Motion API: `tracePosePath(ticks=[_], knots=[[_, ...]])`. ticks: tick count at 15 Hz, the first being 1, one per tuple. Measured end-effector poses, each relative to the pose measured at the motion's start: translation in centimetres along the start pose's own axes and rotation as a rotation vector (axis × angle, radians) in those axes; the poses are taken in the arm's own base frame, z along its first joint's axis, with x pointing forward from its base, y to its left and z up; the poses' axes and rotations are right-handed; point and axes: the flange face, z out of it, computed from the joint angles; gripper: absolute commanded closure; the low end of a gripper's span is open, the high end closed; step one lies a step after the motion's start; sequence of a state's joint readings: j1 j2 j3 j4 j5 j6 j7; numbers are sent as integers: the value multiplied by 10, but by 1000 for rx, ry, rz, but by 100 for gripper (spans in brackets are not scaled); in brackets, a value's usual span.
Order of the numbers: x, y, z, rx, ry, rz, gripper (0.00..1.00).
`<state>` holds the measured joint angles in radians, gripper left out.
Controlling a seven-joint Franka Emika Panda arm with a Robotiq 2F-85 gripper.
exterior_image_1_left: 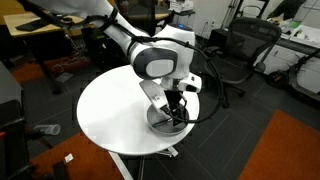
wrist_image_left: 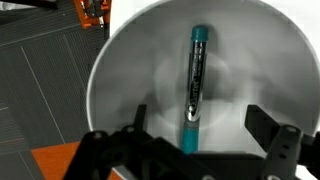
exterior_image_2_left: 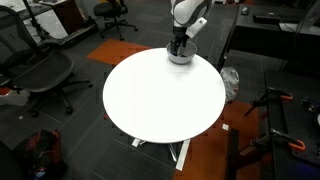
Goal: Take the blue pen out of the grey bowl
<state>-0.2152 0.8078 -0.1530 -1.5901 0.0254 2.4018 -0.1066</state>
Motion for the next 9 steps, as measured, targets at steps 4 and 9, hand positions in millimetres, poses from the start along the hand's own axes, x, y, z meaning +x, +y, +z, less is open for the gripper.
tracePosePath(ticks=[4,9], knots=[[2,-1,7,-1,-18,15,32],[4,-2,13,-2,-29,31,73]])
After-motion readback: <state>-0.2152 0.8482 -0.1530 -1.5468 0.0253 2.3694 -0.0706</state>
